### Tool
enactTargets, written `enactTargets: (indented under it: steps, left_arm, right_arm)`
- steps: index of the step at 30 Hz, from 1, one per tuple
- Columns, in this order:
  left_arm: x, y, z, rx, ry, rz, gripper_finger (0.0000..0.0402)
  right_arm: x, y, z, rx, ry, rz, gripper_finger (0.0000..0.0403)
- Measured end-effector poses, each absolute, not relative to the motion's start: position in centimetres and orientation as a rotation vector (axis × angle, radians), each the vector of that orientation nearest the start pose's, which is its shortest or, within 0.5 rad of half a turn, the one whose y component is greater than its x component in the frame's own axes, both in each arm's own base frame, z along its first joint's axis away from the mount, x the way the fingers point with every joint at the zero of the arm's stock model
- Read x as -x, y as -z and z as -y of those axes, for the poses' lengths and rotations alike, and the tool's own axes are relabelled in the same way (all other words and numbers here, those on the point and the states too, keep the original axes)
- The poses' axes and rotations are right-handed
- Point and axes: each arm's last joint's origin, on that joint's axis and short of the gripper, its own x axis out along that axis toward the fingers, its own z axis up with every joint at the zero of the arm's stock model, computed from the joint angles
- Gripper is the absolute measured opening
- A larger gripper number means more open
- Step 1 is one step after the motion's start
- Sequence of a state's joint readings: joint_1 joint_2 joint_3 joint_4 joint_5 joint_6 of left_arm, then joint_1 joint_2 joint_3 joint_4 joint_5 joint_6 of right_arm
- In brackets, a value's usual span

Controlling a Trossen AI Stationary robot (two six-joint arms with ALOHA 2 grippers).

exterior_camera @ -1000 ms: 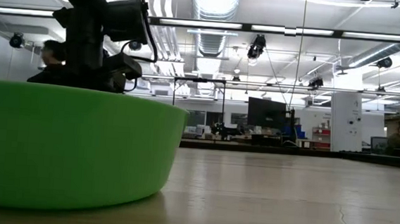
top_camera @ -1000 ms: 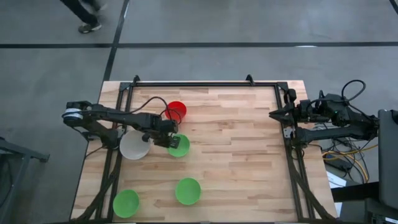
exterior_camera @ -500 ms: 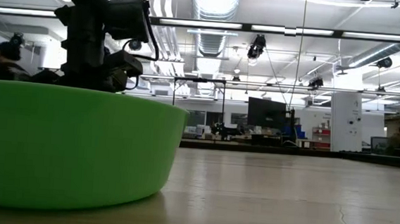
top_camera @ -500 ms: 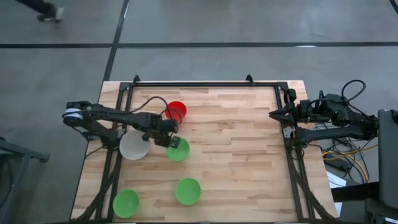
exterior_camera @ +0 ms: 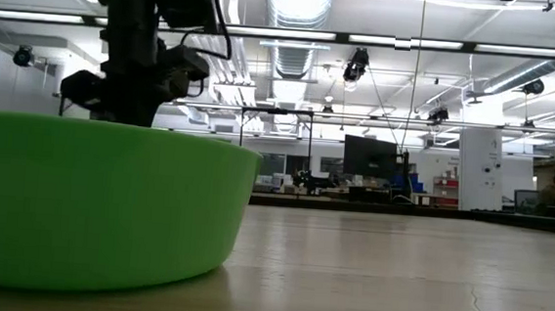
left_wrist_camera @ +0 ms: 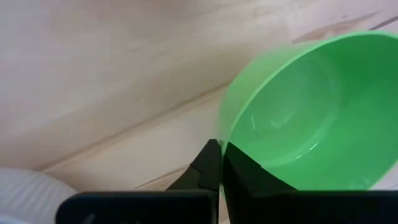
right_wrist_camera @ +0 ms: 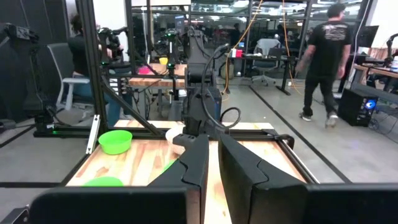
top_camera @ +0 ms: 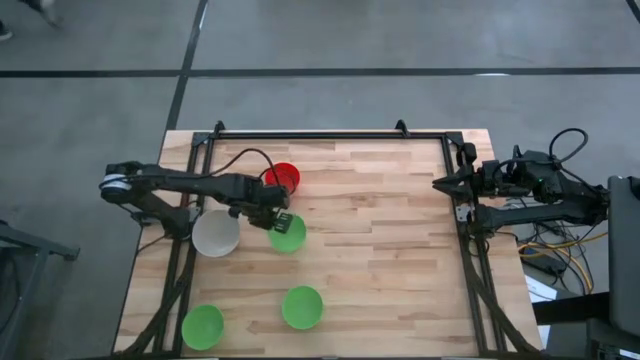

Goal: Nest bowls inside each other
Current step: Stack the top green bowl on top of the white bowl

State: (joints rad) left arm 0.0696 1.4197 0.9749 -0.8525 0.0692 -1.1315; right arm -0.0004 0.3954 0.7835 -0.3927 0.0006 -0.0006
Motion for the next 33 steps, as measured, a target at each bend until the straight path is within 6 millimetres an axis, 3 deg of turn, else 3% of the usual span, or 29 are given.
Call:
enactTargets:
  steps: [15,33]
  left_arm:
    - [-25.1,-28.4,-1.9,0.911,-0.819,-1.135,0.0004]
    - [-22.4,-30.8,-1.3,0.9,-0.826,-1.049,0.0004]
  right_arm:
    - [-7.7,-35.3,0.0,0.001,0.001,-0.005,0.0034]
    - [-7.7,-35.3,0.0,0.001,0.001,-0.004,0.0034]
